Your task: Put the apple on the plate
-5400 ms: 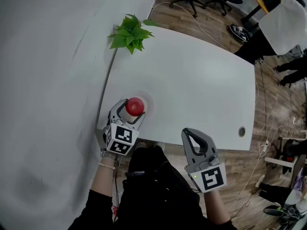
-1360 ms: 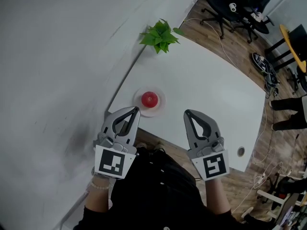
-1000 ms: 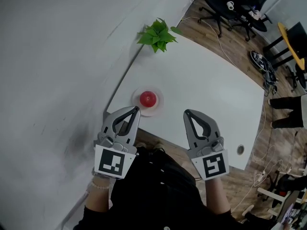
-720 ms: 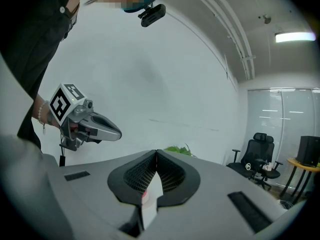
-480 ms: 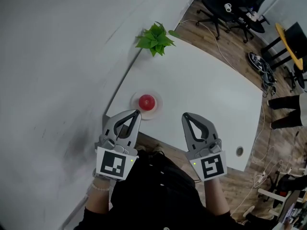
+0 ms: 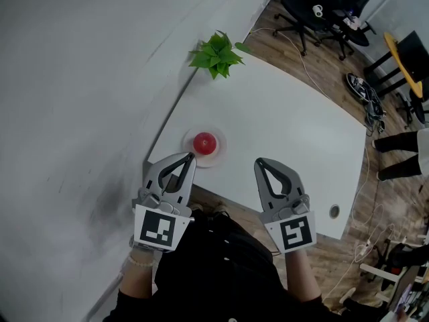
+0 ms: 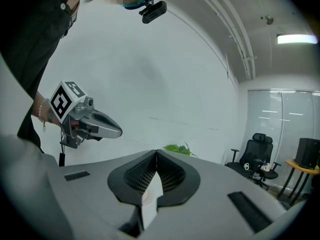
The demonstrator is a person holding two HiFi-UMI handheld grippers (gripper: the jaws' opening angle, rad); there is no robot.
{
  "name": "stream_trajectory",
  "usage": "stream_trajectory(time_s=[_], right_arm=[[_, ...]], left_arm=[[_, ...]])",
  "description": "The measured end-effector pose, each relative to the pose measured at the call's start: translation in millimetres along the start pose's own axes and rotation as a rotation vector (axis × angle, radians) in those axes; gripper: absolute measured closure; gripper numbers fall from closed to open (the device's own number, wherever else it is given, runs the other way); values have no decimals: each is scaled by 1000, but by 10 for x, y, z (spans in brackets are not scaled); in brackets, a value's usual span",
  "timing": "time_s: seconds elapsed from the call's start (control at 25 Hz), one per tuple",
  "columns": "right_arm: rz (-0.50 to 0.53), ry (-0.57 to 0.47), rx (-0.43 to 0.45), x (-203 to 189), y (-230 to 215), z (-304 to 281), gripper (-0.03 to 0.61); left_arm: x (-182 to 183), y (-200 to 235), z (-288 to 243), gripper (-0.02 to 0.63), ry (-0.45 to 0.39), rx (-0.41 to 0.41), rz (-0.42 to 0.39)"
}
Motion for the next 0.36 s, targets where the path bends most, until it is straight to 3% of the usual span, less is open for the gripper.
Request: stream_trajectory(time_s=[0.36], right_arm=[[8,-15,4,15,18,-39,537]], left_arm=[[-27,56,4,600,-5,17,5]])
Point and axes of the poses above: the fingertips, and each gripper's own axes: z backward along the fingers, y to its left, x out of its top, the point moved 3 cm from there along z, backward along the fingers, and after that the axes turned 1 degree about y, right-handed, at the moved point
